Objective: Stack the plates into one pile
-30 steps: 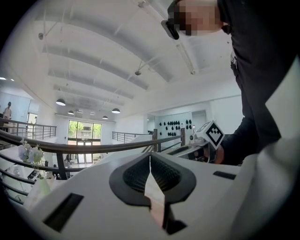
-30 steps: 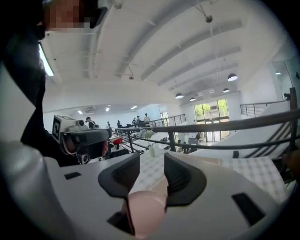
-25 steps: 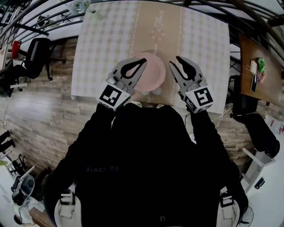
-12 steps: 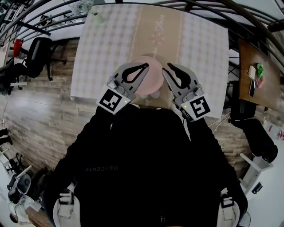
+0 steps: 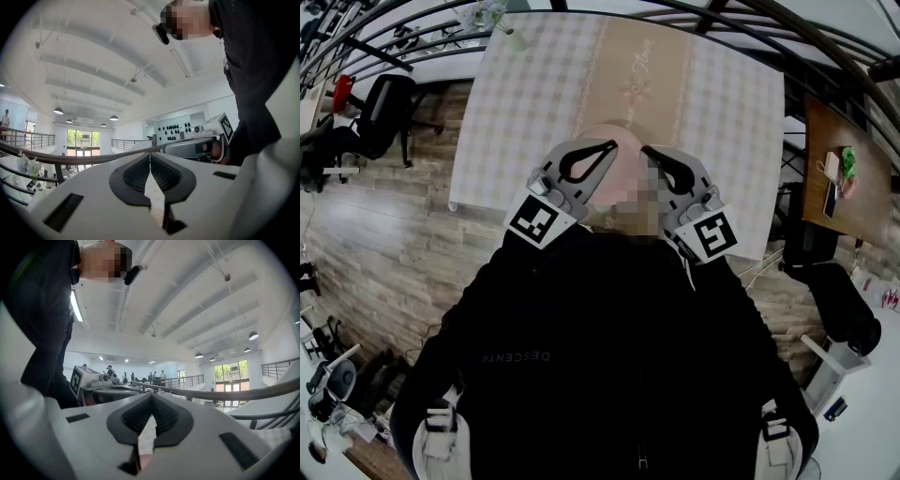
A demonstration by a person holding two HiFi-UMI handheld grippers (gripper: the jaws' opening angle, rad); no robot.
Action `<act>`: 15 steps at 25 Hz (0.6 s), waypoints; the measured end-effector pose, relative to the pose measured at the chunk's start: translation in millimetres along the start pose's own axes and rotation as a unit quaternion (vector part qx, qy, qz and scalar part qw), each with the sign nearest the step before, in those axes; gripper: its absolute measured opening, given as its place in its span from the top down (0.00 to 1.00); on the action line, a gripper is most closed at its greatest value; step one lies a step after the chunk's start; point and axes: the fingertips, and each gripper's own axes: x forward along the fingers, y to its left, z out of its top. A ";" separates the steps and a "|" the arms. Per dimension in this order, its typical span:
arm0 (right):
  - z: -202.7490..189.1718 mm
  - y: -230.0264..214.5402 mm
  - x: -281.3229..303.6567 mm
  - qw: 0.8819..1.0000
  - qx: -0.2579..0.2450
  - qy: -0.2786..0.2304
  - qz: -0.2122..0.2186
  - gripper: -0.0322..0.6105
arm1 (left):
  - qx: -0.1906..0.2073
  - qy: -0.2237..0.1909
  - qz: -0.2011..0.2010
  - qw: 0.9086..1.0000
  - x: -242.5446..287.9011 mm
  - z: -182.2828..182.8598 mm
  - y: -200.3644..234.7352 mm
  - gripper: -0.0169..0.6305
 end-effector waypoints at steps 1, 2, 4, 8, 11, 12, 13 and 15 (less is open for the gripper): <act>-1.0 0.0 0.0 1.000 -0.002 0.002 0.000 0.94 | 0.000 -0.001 0.001 1.000 -0.2 0.5 -0.2 0.94; -2.0 -0.3 0.2 1.000 -0.003 0.004 -0.001 0.94 | 0.001 -0.001 0.002 1.000 -0.4 0.6 -0.3 0.94; -3.4 -2.0 0.5 1.000 -0.001 0.007 -0.005 0.94 | 0.000 0.001 0.004 1.000 -0.7 0.5 -0.3 0.94; -3.5 -7.6 0.8 1.000 0.005 0.006 -0.011 0.94 | -0.001 0.002 0.007 1.000 -1.2 0.6 0.2 0.94; -3.9 -8.3 0.0 1.000 0.005 0.007 -0.013 0.94 | -0.002 0.002 0.008 1.000 -1.6 -0.5 0.5 0.94; -4.3 -8.9 -0.2 1.000 0.006 0.008 -0.014 0.94 | -0.002 0.003 0.008 1.000 -1.5 -1.2 1.0 0.94; -4.5 -9.8 -0.1 1.000 0.008 0.009 -0.015 0.95 | -0.003 0.004 0.009 1.000 -1.2 -1.6 1.9 0.94; -4.3 -11.3 0.4 1.000 0.008 0.009 -0.015 0.95 | -0.005 0.004 0.010 1.000 -0.5 -2.1 3.6 0.94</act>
